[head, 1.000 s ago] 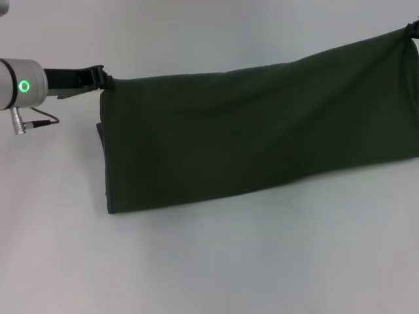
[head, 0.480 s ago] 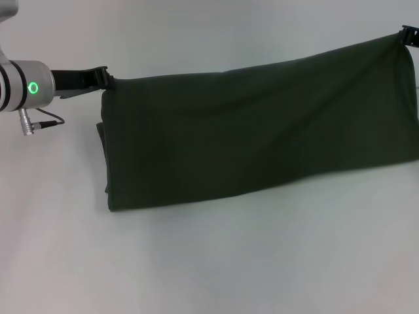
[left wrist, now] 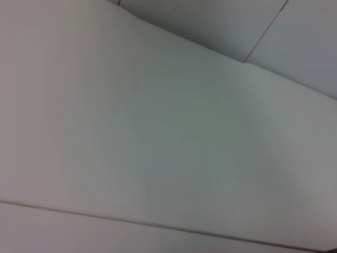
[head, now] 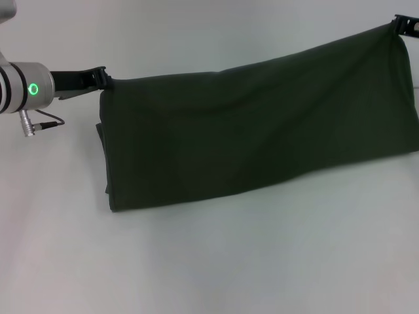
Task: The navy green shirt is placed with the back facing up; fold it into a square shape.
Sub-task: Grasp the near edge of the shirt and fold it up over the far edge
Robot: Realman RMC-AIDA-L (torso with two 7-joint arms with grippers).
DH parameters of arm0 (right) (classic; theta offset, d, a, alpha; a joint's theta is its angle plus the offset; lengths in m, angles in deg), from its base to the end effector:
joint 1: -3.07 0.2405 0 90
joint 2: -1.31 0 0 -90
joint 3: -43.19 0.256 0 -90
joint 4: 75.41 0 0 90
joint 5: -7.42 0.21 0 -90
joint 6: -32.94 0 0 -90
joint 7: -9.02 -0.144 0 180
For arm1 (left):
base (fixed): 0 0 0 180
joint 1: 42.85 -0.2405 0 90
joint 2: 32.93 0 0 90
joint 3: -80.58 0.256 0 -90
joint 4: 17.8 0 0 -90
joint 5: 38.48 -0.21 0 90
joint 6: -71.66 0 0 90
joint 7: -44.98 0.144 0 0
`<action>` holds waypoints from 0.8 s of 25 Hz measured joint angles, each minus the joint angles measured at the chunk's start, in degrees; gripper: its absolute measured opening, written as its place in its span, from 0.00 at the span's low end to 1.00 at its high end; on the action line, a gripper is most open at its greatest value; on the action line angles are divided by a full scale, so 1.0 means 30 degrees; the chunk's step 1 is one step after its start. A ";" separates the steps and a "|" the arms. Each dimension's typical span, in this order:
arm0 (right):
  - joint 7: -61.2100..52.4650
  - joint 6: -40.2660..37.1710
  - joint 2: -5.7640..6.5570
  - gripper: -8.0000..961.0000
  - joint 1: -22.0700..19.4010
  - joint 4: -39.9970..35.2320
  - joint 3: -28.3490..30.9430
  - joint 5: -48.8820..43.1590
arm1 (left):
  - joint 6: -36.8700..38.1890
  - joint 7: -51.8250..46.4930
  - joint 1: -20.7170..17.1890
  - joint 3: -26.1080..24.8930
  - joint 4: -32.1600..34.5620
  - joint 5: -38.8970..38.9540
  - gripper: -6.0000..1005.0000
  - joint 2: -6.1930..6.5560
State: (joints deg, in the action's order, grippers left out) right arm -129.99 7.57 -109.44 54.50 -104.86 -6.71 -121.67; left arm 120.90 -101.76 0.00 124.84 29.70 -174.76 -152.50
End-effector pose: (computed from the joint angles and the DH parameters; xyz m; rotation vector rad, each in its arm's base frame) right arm 0.2401 0.5142 0.0842 -1.6940 1.1604 0.4481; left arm -0.2387 0.4577 0.0448 -1.8691 -1.4223 -0.4854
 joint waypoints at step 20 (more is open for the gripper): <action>0.0112 0.0541 0.0044 0.18 0.0592 0.0199 -0.0182 -0.1134 | 0.0102 -0.0476 -0.0029 0.0003 -0.0171 0.0033 0.02 -0.0057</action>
State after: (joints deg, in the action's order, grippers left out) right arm -129.66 9.20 -109.31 56.28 -104.26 -7.25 -125.07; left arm 121.20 -103.19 -0.09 124.85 29.19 -174.66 -152.68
